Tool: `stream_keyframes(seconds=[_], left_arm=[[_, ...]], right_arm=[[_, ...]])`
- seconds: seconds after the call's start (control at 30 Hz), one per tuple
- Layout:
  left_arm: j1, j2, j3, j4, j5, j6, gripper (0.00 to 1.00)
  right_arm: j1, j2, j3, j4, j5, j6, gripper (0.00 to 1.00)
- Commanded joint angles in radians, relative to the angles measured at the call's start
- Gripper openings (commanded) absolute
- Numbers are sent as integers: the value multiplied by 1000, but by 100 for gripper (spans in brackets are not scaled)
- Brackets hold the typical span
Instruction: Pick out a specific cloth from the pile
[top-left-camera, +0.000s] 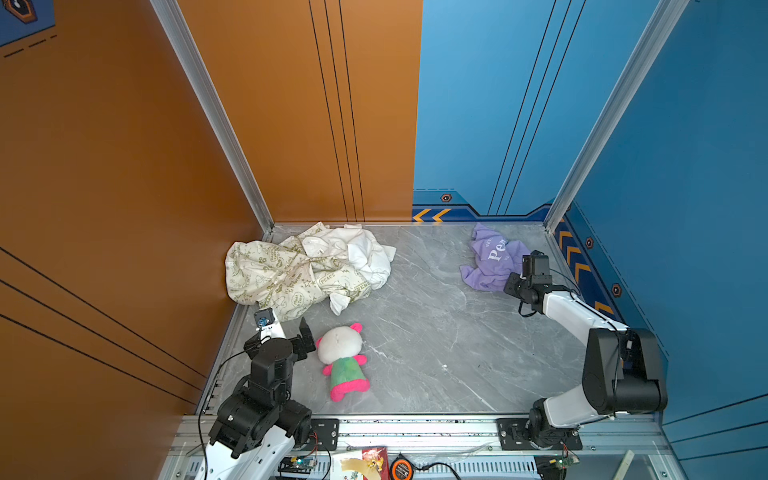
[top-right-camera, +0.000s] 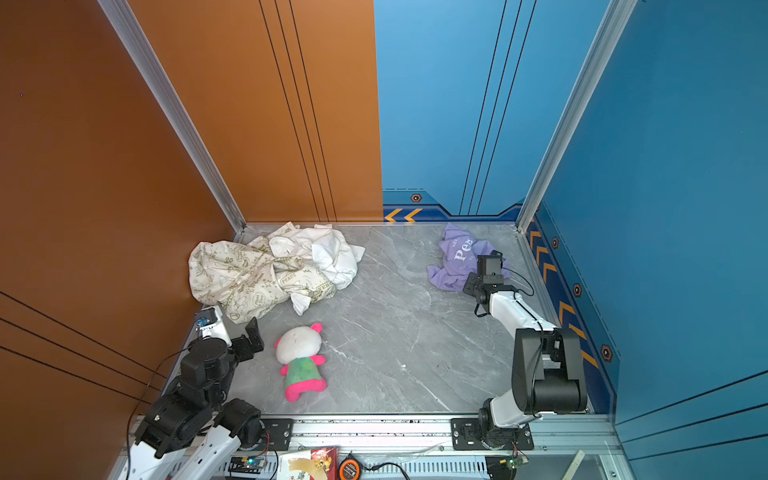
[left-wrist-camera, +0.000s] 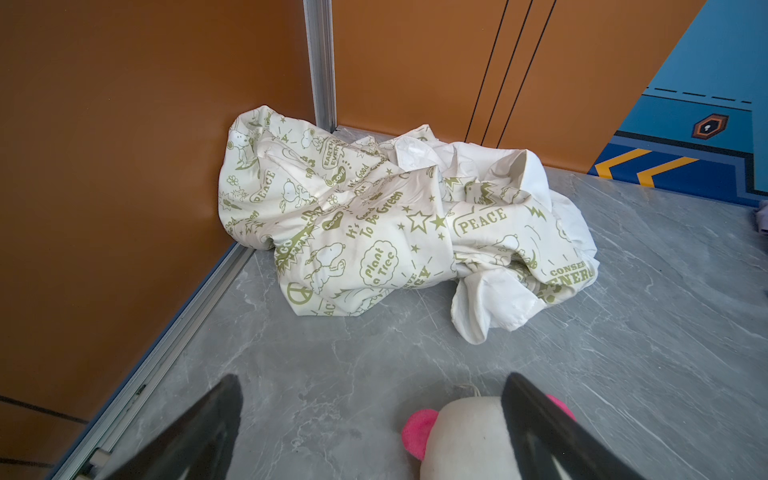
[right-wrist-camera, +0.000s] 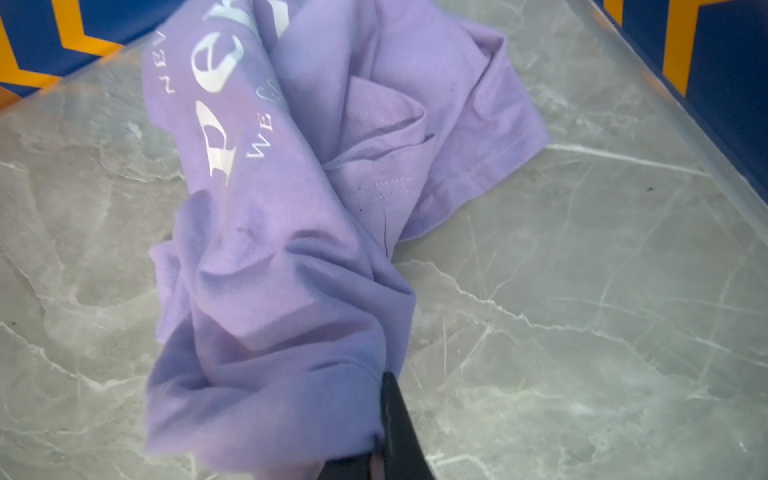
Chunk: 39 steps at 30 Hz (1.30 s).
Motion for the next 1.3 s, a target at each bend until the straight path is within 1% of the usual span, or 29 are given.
stream_keyframes(seconds=[0.0, 0.03, 0.1, 0.17, 0.2, 0.27, 0.33, 0.4, 0.5, 0.63, 0.7, 0.77, 0.87, 1.0, 1.1, 1.27], left_arm=[[-10, -12, -11, -10, -29, -4, 98], [-10, -13, -11, -8, -31, -4, 98], [-10, -15, -11, -10, -32, -4, 98], [-10, -21, -11, -10, -34, -5, 98], [-10, -23, -12, -10, -36, -5, 98], [-10, -24, -12, -10, -36, -5, 98], [-12, -27, -13, -9, -36, -5, 98], [-12, -26, -13, -10, -37, -5, 98], [-11, -28, -12, -11, -37, -5, 98], [-12, -31, -14, -10, -39, -5, 98], [-12, -33, -14, -11, -40, -5, 98], [-13, -33, -15, -10, -39, -5, 98], [-13, -33, -15, -10, -39, -5, 98], [-15, -36, -14, -10, -42, -5, 98], [-16, -39, -15, -10, -43, -5, 98], [-17, -39, -16, -10, -44, -4, 98]], right_arm=[[-32, -17, -40, -18, -59, 71, 18], [-45, -15, -46, -18, -80, 86, 22], [-82, -10, -53, -21, -141, 116, 35], [-107, -11, -55, -31, -184, 148, 45], [-116, -18, -55, -38, -201, 165, 49], [-125, -45, -52, -59, -207, 185, 53], [-124, -93, -58, -66, -176, 205, 58], [-125, -162, -70, -62, -120, 246, 63], [-115, -264, -81, -24, -51, 293, 72], [-74, -337, -39, 19, -12, 293, 81], [-34, -330, 12, 34, -8, 259, 93], [7, -287, 83, 9, -19, 208, 96], [61, -182, 200, -60, -50, 131, 98], [86, -20, 298, -142, -139, 112, 100], [89, 78, 318, -166, -171, 110, 100], [80, 183, 287, -175, -170, 102, 100]])
